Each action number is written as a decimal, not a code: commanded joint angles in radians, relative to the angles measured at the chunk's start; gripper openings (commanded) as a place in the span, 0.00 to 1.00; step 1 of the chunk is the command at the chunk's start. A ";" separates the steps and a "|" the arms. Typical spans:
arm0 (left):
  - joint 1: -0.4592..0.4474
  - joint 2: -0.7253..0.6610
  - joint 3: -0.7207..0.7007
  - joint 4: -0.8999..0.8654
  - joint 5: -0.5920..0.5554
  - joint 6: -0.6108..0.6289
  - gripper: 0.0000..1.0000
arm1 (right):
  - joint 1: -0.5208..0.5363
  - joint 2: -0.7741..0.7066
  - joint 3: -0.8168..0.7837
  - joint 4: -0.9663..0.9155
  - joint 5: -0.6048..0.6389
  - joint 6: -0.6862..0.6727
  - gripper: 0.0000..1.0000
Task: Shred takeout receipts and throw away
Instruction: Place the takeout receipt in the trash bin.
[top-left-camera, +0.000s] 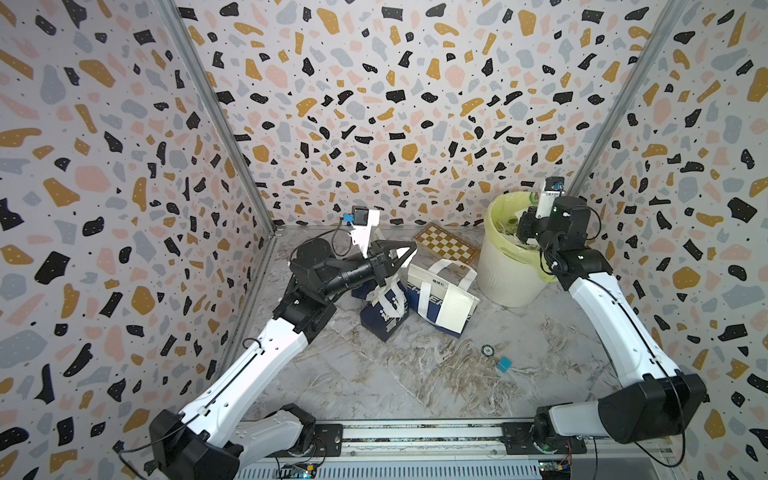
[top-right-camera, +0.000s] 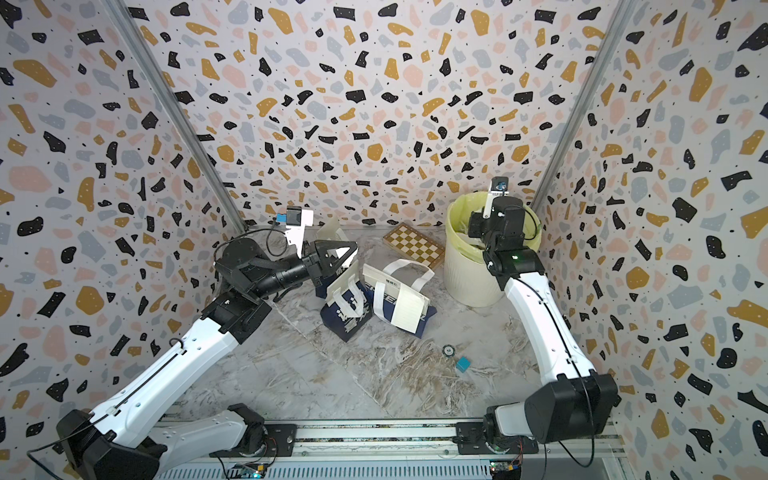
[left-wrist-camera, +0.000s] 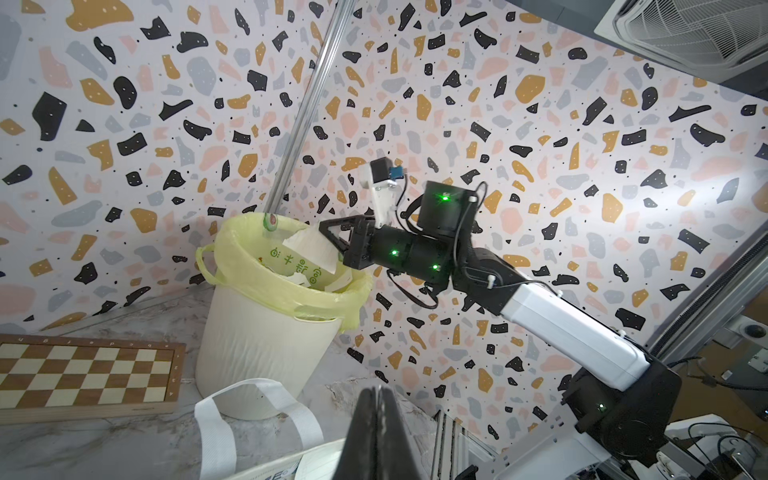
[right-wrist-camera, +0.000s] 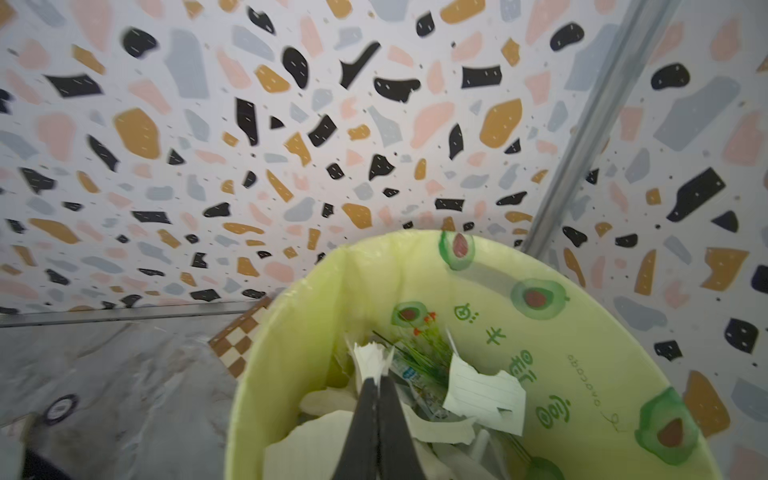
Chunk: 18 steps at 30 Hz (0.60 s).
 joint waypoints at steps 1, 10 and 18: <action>-0.003 -0.029 -0.003 0.054 -0.021 -0.003 0.00 | -0.037 0.079 0.079 -0.059 0.081 -0.008 0.29; -0.003 -0.022 -0.010 0.057 -0.034 0.000 0.00 | -0.047 0.137 0.181 -0.151 0.106 -0.023 0.89; -0.003 0.036 0.003 0.155 -0.073 -0.124 0.00 | 0.019 -0.020 0.211 -0.219 -0.115 -0.068 0.87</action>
